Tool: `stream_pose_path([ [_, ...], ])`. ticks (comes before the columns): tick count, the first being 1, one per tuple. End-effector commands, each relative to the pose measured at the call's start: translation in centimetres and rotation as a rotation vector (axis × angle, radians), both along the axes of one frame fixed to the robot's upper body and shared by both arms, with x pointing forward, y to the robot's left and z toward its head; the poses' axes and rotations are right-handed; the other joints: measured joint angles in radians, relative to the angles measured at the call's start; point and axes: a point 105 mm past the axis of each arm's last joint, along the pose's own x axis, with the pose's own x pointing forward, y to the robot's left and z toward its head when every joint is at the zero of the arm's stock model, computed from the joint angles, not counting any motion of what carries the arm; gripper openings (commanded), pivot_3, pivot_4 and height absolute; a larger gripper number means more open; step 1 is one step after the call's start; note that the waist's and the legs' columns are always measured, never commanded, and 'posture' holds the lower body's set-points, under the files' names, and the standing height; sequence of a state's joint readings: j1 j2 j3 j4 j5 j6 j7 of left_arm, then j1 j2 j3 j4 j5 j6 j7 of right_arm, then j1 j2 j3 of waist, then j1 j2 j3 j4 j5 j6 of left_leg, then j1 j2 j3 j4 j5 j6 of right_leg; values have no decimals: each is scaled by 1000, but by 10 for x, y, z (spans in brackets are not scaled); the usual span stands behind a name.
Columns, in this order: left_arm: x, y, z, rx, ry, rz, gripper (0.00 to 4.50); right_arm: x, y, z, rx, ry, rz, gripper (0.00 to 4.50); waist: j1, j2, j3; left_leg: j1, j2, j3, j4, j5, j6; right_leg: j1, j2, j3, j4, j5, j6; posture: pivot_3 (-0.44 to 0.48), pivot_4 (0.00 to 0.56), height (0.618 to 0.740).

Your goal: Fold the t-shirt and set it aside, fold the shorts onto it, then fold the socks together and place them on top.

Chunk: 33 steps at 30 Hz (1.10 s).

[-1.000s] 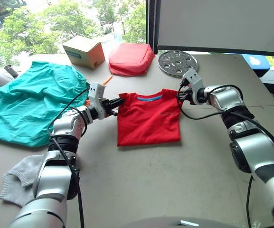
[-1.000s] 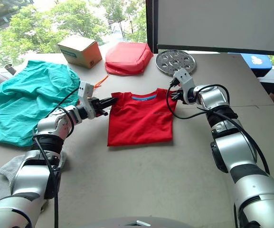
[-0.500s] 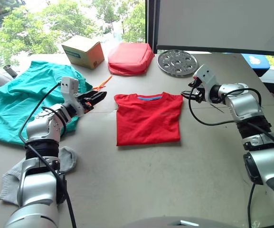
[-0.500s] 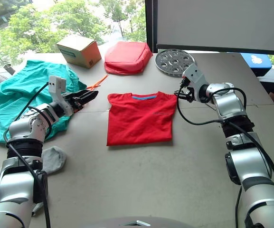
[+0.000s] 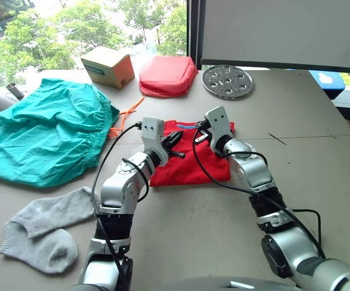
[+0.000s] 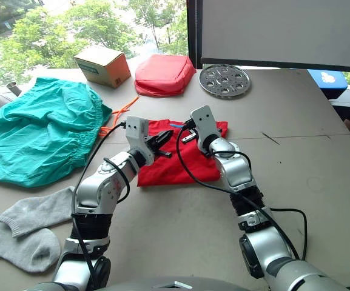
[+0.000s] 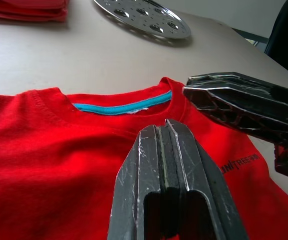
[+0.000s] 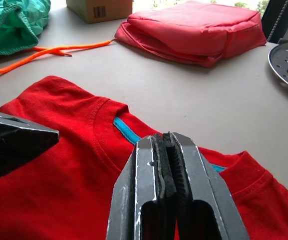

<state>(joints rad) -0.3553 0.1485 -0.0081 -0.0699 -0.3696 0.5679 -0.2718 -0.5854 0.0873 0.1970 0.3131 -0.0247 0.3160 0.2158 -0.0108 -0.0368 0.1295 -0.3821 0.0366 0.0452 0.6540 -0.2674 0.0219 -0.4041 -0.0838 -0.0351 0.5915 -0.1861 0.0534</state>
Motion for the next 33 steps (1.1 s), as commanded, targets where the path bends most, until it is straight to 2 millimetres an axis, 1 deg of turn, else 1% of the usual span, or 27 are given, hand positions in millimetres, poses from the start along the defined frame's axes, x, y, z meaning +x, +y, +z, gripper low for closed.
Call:
stream_pose_path([
  [1, 4, 4, -2, 48, -55, 77, 66, -6, 12, -4, 20, -55, -27, 0, -3, 0, 0, 0, 0, 0, 0, 0, 0, 0, 0, 0, 0, 0, 0, 0, 150, 739],
  [4, 6, 5, -12, 76, -54, 107, 66, -10, 12, -24, -13, -26, -22, 0, -1, 0, 0, 0, 0, 0, 0, 0, 1, 0, 1, 0, 0, 0, 0, 0, 150, 739],
  [6, 8, 10, -20, 99, -39, 135, 66, -10, 6, -39, -63, -7, -31, 0, 0, 0, 0, 0, 0, 0, 0, -1, 2, 0, 0, 0, -1, 0, 0, 0, 150, 739],
  [7, 8, 14, -23, 107, -35, 150, 66, -7, -3, -45, -80, 3, -68, 0, -1, 0, 0, 0, 0, 0, 0, -2, 4, 0, 0, 0, -1, 0, 0, 0, 150, 739],
  [9, 9, 30, -29, 117, -20, 207, 66, 0, -25, -51, -88, 20, -166, 0, -1, 1, -1, 1, 0, 0, 0, -2, 4, 0, 0, 0, -1, 0, 0, 0, 150, 739],
  [11, 7, 46, -35, 110, -1, 256, 66, 3, -44, -51, -85, 18, -232, 0, -1, 1, -3, 1, 0, 0, 0, -2, 4, 0, 0, 0, 0, 0, 0, 0, 150, 739],
  [12, 6, 51, -36, 108, 3, 271, 66, 4, -49, -50, -80, 15, -249, 0, -1, 2, -3, 1, 0, 0, 0, -3, 4, 0, 0, 0, -1, 0, 0, 0, 150, 739],
  [15, 1, 67, -42, 78, 27, 320, 66, 2, -63, -46, -64, 4, -278, 0, 0, 3, -8, 2, 0, 0, 0, -3, 5, 1, 0, 0, -1, 0, 0, 0, 150, 739],
  [20, -7, 87, -44, 42, 43, 387, 66, -1, -85, -48, -70, 9, -326, 0, -5, 5, -11, 3, 0, 0, 0, -3, 5, 1, 0, 1, -1, 0, 0, 0, 150, 739],
  [21, -7, 89, -42, 30, 34, 400, 66, -2, -88, -49, -65, 17, -330, 0, -6, 5, -11, 3, 0, 1, 0, -3, 5, 1, 0, 1, -1, 0, 0, 0, 150, 739],
  [23, -6, 85, -26, -8, -42, 370, 66, -5, -88, -43, -32, -3, -282, 0, -5, 6, -11, 3, 0, 1, 0, -3, 5, 1, 0, 1, -1, -1, 0, 0, 150, 739],
  [25, -9, 77, -9, -70, -107, 302, 66, -11, -84, -30, 3, -51, -206, 0, -4, 6, -11, 2, 0, 1, -1, -3, 5, 1, 0, 1, -1, -1, 0, 0, 150, 739],
  [27, -15, 72, 6, -117, -158, 227, 0, -21, -81, -11, 33, -115, -102, 629, -2, 7, -9, 1, 0, 0, -1, -3, 5, 0, 0, 1, -1, -1, 0, 0, 150, 739],
  [29, -19, 71, 12, -130, -175, 183, 0, -27, -83, -2, 15, -150, -47, 1444, -2, 7, -9, 0, 1, 0, -1, -3, 5, 0, 0, 1, -1, -1, 0, 0, 150, 739],
  [30, -22, 72, 14, -141, -179, 159, 691, -32, -83, 4, 4, -168, -5, 1921, -2, 8, -8, 1, 1, 0, -1, -3, 5, 0, 0, 1, -1, -1, -1, 0, 150, 739],
  [31, -28, 70, 21, -165, -183, 99, 1071, -40, -86, 12, 6, -175, 52, 2514, -2, 8, -8, 1, 1, 0, -1, -3, 5, 0, 0, 1, -1, -3, -4, 0, 150, 739],
  [32, -37, 69, 28, -176, -191, 37, 1445, -49, -87, 16, 0, -150, 119, 2931, -3, 8, -8, 1, 1, 0, -1, -3, 5, 0, 0, 1, -1, -3, -4, 0, 150, 739],
  [33, -46, 69, 35, -177, -199, -25, 2015, -57, -88, 18, 24, -93, 172, 3510, -3, 8, -8, 1, 1, 0, -1, -3, 5, 0, 0, 1, -1, -3, -4, 0, 150, 739],
])
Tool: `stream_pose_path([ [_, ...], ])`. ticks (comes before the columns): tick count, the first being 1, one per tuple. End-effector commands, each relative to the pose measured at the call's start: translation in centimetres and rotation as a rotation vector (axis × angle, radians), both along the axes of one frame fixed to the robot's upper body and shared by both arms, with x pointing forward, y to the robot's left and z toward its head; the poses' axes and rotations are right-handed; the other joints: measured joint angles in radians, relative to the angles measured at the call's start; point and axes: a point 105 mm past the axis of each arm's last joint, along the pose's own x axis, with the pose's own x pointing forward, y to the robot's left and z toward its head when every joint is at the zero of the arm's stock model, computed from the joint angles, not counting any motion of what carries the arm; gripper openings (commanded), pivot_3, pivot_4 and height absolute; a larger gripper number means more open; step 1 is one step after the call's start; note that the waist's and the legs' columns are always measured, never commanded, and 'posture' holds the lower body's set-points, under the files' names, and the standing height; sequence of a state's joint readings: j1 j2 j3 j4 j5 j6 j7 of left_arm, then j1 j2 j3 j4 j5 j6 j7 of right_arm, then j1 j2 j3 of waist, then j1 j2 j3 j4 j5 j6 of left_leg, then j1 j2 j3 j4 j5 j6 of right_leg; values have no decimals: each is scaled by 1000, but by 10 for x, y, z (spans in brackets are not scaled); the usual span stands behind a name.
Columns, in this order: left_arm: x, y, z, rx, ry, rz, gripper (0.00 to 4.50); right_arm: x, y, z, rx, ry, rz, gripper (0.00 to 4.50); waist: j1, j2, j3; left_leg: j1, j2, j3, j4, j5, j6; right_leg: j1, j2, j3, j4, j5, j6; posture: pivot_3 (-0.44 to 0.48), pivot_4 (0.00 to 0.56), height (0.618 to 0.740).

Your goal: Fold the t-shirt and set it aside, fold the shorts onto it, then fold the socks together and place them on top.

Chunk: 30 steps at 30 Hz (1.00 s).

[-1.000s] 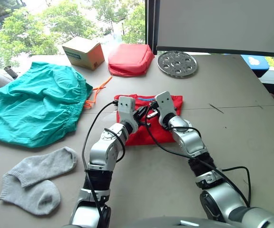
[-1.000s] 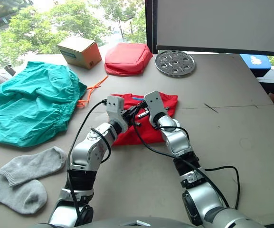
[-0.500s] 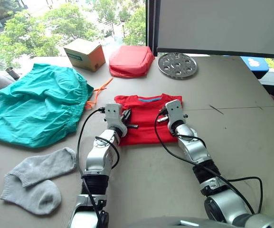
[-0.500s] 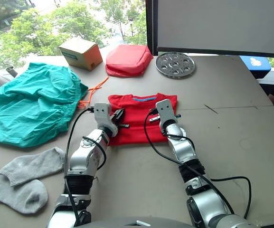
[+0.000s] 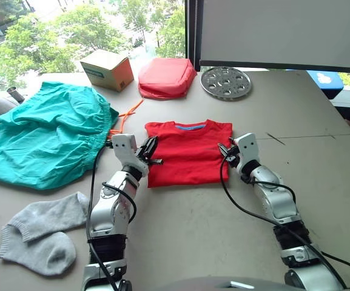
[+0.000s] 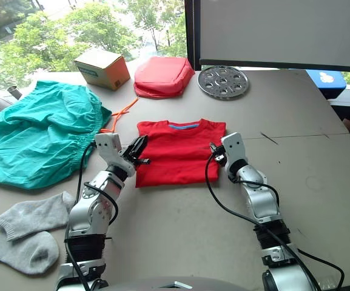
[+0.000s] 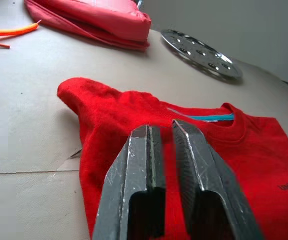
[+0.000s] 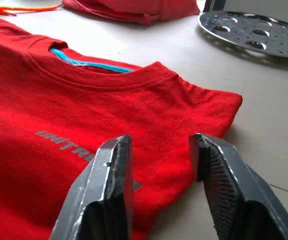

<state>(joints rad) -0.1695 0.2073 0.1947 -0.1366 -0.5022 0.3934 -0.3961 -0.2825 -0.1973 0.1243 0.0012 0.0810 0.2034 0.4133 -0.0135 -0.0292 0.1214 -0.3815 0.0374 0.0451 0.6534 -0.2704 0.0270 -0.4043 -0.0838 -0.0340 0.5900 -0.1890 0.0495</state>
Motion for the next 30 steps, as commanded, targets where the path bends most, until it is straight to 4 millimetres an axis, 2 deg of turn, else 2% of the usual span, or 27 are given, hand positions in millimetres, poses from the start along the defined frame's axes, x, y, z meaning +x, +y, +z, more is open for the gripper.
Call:
stream_pose_path([
  [1, -31, -3, 36, -32, -84, -208, 2561, -25, 1, 29, 97, 89, 171, 4041, 0, 0, 0, 1, 0, -1, 0, 0, 0, 0, 0, 0, 0, 0, 0, 0, 150, 739],
  [2, -39, -3, 40, -37, -78, -252, 2913, -28, -1, 28, 140, 168, 175, 4420, -1, 0, 1, 0, 1, -2, 0, 0, 0, 0, 0, 0, 0, 0, 0, 0, 150, 739],
  [5, -64, -2, 46, 7, -60, -373, 4345, -43, -6, 31, 182, 287, 199, 4500, 2, 2, 2, 1, 2, -5, -1, 0, 0, -1, 0, 0, 0, 0, -1, 0, 150, 739],
  [6, -74, -2, 47, 26, -50, -421, 4457, -47, -8, 29, 203, 341, 198, 4500, 3, 2, 2, 1, 2, -5, -1, 0, 0, -1, 0, 0, 0, 0, -1, 0, 150, 739],
  [9, -98, -2, 43, 57, -6, -525, 4457, -63, -10, 17, 206, 475, 206, 4500, 6, 4, 3, 0, 1, -6, -1, 0, 0, -2, -2, 0, -1, -1, -1, 0, 150, 739],
  [13, -115, 1, 32, 91, 51, -557, 4457, -59, -15, -6, 250, 608, 109, 4500, 7, 3, 4, -2, 1, -5, -1, 0, 0, -5, -2, 0, -1, -1, -1, 0, 150, 739],
  [17, -117, 0, 26, 96, 59, -539, 4457, -46, -13, -19, 239, 647, 41, 4500, 4, 3, 3, -2, 0, -4, -1, 0, 0, -5, -2, 0, -1, -1, -1, 0, 150, 739],
  [22, -116, 2, 25, 93, 51, -499, 4457, -59, 11, -17, 306, 743, 174, 4500, 3, 2, 3, -2, 0, -4, -1, 0, 0, -5, -1, 0, -1, -1, -1, 0, 150, 739],
  [25, -117, 1, 24, 91, 52, -491, 4457, -66, 18, -14, 382, 796, 236, 4500, 3, 2, 3, -2, 1, -4, -1, 0, 0, -5, -1, 0, 0, -1, -1, 0, 150, 739],
  [30, -119, -1, 22, 89, 52, -489, 4457, -60, 22, -22, 368, 823, 248, 4500, 1, 2, 3, -2, 1, -4, -1, 0, 0, -6, -1, 0, -1, -1, -1, 0, 150, 739],
])
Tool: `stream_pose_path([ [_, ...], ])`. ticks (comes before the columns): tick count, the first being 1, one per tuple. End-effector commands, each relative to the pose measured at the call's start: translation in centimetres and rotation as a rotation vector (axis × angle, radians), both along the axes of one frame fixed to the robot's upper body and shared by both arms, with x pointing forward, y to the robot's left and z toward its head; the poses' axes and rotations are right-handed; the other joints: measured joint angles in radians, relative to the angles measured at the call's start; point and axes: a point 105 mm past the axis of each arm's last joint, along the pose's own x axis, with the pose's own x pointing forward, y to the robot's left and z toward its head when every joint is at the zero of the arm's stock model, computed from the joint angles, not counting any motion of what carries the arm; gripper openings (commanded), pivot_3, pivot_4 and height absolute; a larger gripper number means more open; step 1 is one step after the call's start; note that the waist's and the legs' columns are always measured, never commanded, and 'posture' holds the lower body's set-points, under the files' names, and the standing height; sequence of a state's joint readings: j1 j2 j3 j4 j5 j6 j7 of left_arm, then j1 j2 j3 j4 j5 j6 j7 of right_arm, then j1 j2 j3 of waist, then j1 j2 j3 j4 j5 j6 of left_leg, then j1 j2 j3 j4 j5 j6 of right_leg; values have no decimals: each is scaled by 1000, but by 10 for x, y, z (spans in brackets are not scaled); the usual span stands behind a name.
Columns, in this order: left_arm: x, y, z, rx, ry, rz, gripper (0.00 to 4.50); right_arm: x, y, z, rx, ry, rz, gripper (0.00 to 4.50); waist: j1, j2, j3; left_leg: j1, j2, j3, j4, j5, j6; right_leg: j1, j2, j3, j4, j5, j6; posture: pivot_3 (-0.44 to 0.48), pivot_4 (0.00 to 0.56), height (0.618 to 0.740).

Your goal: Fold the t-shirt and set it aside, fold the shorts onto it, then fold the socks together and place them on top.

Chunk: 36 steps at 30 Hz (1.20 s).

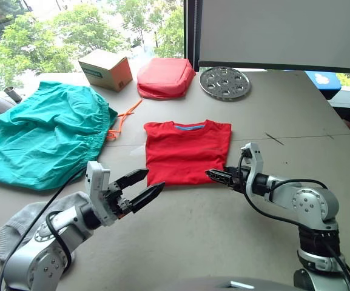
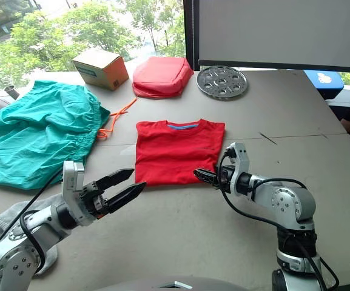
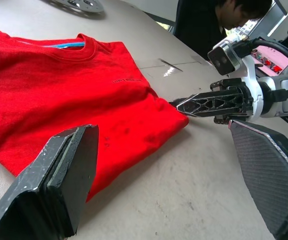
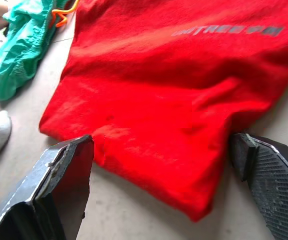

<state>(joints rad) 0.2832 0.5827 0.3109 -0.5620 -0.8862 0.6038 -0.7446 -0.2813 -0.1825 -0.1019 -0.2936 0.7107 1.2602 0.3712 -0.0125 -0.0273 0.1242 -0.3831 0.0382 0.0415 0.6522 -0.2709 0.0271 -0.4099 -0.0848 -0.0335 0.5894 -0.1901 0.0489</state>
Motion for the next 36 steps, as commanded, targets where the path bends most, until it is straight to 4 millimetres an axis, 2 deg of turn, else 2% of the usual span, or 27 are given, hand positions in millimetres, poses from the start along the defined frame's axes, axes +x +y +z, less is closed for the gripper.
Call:
stream_pose_path([
  [1, -2, -6, 10, 6, -57, -15, 4457, 4, 9, -2, 16, 11, 29, 4500, -3, 0, 0, 0, 0, 0, 0, 0, 0, 0, 0, 0, 0, 0, 0, 0, 150, 739],
  [4, -1, -6, 11, 10, -63, -13, 4457, 21, 4, 9, 4, -67, -27, 4500, -7, 0, 0, 1, 1, 1, -1, 0, 0, 0, 1, 0, 0, 0, 0, 0, 150, 739],
  [9, -1, -5, 11, 14, -68, -1, 4457, 40, -19, 30, -155, -309, -63, 4500, 7, 1, 1, -2, -1, 1, -1, 0, 0, -2, 1, 0, 0, 0, 0, 0, 150, 739],
  [13, -2, -4, 10, 12, -68, 9, 4457, 49, -24, 44, -170, -380, -79, 4500, 2, 0, 1, -2, 0, 2, 0, 0, 0, -2, 1, 1, 0, 0, 0, 0, 150, 739],
  [15, -2, -4, 10, 13, -68, 13, 4457, 52, -21, 43, -194, -384, -71, 4500, 0, 0, 1, -1, 0, 2, -1, 0, 0, -2, 1, 1, 0, 0, 0, 0, 150, 739],
  [22, -3, -2, 10, 21, -68, 29, 4457, 65, -9, 16, -298, -355, -96, 4500, 2, 0, 2, -2, 0, 3, -1, 0, 0, -2, 1, 0, 0, 0, 0, 0, 150, 739],
  [25, -4, -1, 10, 25, -67, 40, 4457, 59, -4, 20, -194, -308, -100, 4500, 1, 0, 2, -2, 0, 3, -1, 0, 0, -2, 1, 1, 0, 0, 0, 0, 150, 739],
  [28, -6, 0, 10, 26, -67, 51, 4457, 31, -7, 30, 10, -203, -44, 4500, 7, -1, 2, -3, 0, 1, -1, 0, 0, -2, 1, 0, 0, 0, 0, 0, 150, 739],
  [30, -7, 0, 10, 27, -64, 51, 4457, 13, -11, 31, 84, -128, 0, 4500, 11, 0, 2, -3, 0, -1, -1, 0, 0, -2, 0, 0, 0, 0, 0, 0, 150, 739],
  [33, -8, 1, 10, 26, -57, 47, 4457, -10, -27, 23, 101, -35, 12, 4500, 13, 0, 2, -3, 1, -2, -1, 0, 0, -2, 0, -1, -1, 0, 0, 0, 150, 739],
  [36, -9, 1, 9, 26, -52, 37, 4457, -28, -34, 14, 81, 36, 29, 4500, 11, 0, 2, -3, 1, -1, -1, 0, 0, -3, -1, -1, -1, -2, 3, 0, 150, 739],
])
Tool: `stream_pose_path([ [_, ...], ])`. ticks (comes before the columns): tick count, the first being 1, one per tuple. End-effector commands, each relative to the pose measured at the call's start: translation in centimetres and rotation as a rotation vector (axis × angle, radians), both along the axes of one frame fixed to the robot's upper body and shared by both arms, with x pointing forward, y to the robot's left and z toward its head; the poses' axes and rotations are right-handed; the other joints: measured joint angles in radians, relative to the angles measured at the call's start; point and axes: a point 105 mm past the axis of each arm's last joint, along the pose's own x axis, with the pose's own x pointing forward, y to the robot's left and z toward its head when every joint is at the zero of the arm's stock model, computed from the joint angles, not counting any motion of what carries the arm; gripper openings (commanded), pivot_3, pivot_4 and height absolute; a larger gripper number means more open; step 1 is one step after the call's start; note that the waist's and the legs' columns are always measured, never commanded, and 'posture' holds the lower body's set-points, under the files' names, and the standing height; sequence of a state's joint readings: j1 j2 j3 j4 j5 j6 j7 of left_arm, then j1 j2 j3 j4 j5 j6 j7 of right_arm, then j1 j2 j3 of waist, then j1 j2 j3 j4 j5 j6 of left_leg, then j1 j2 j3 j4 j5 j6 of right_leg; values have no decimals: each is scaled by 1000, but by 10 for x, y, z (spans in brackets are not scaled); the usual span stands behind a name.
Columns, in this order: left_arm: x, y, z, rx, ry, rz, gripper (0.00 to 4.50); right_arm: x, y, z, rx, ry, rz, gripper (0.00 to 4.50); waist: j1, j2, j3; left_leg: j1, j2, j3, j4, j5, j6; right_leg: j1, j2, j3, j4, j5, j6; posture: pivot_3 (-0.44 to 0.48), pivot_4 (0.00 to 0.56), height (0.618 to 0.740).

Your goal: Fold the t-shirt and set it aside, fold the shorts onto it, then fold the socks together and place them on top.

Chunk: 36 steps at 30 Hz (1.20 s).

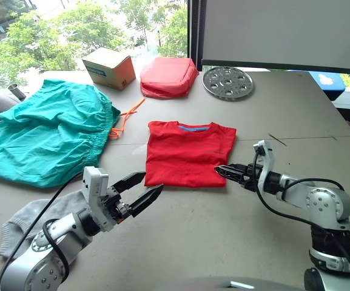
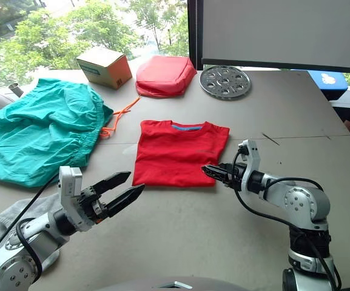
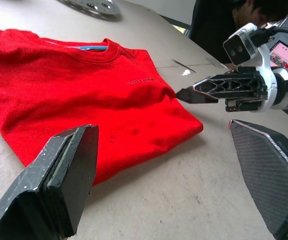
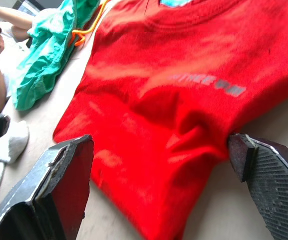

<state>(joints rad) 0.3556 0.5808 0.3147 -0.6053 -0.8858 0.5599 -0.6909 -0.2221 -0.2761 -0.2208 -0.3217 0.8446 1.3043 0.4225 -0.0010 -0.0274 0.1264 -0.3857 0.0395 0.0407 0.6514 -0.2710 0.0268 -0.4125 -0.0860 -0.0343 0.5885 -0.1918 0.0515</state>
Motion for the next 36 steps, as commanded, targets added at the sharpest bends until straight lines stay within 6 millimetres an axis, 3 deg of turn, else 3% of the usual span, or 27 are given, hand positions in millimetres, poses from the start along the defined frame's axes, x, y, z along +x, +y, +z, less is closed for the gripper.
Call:
stream_pose_path([
  [1, -2, -2, 12, 10, -50, -24, 4457, -24, -2, 5, 12, 31, 62, 4500, -1, 0, 0, 0, 0, 0, 0, 0, 0, 0, 0, 0, 0, 0, 1, 0, 150, 739],
  [5, -3, -2, 11, 10, -43, -40, 4457, -50, 5, -1, 49, 102, 149, 4500, -3, 0, 0, 0, 0, 0, -1, 0, 0, -1, 0, 0, 0, -1, 1, 0, 150, 739],
  [9, -3, -1, 11, 21, -38, -53, 4457, -57, 22, -13, 96, 174, 161, 4500, -5, -1, 0, 0, 0, 0, -1, 0, 0, -1, 0, 0, -1, -1, 2, 0, 150, 739],
  [18, -4, 1, 14, 26, -32, -52, 4457, -25, 39, -24, 281, 293, -63, 4500, -13, -1, -1, 0, 2, -1, -2, -1, -1, -1, 0, 0, -1, -1, 2, 0, 150, 739],
  [25, -5, 3, 15, 27, -27, -49, 4457, -7, 35, -21, 312, 331, -157, 4500, -12, 0, -1, 0, 3, -1, -2, -2, -3, -1, 0, 0, -1, -1, 2, 0, 150, 739],
  [36, -8, 3, 13, 18, -21, -33, 4457, -33, 8, -17, 230, 374, -224, 4500, -9, 1, 0, -3, 2, -5, -3, -2, -4, -1, -3, -4, -4, -1, 2, 0, 150, 739],
])
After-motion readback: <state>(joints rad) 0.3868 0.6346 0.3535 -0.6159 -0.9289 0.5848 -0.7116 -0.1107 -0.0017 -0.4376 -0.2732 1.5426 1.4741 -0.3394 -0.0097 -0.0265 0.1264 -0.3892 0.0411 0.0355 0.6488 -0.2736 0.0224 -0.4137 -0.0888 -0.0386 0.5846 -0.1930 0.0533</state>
